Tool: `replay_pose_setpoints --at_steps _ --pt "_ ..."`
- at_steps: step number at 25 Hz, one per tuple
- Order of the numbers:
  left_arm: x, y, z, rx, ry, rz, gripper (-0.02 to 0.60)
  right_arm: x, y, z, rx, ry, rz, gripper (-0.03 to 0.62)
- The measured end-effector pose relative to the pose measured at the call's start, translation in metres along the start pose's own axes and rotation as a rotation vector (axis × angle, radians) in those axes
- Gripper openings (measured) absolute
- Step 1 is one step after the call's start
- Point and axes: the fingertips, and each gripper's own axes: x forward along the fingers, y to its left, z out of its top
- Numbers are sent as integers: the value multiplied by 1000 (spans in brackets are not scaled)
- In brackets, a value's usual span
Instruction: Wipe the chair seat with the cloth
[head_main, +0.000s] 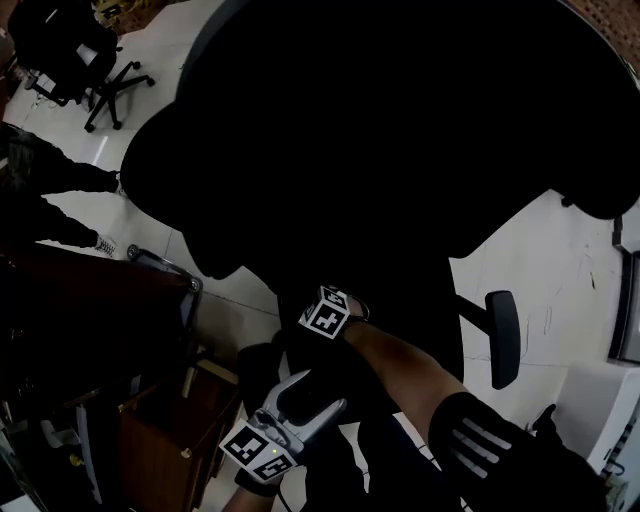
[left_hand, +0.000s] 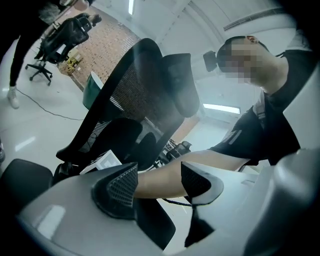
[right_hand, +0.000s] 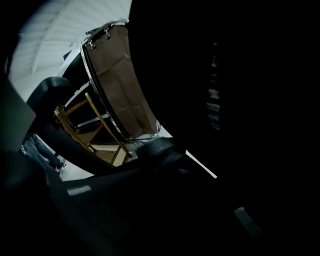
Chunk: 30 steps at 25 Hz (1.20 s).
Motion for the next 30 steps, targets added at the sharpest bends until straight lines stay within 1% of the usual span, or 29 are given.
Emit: replay_pose_setpoints --at_steps 1,3,6,8,12,15,18,20,21,22,23,26,28,30 --pt "2 0 -2 0 10 -4 296 -4 -4 -5 10 -7 0 31" --pt "7 -1 -4 4 28 -12 296 -16 -19 -26 16 11 -27 31" --pt "14 -3 -4 4 35 -21 296 -45 -50 -80 52 83 -85 31" --pt "21 -5 -5 1 35 -29 296 -73 -79 -120 78 134 -143 31" --pt "34 -14 -10 -7 44 -55 296 -137 -132 -184 108 194 -250 31" --pt "38 -19 -17 -7 59 -71 296 -177 -163 -214 130 249 -330 31" --pt "36 -22 -20 -5 61 -72 296 -197 -175 -232 127 305 -382 29" --pt "36 -24 -19 -1 59 -70 296 -199 -175 -230 138 319 -409 29" --pt "35 -25 -18 0 56 -69 296 -199 -172 -227 164 318 -421 29" --pt "34 -26 -16 0 52 -67 296 -196 -164 -219 192 299 -414 29" --pt "32 -26 -15 -1 47 -64 296 -188 -150 -206 209 256 -380 29" --pt "23 -22 -11 1 40 -45 296 -139 -87 -148 197 112 -212 29" --pt "16 -18 -10 5 37 -29 296 -103 -44 -109 162 67 -126 29" --pt "9 -13 -9 6 30 -14 296 -70 -8 -75 126 46 -69 29"
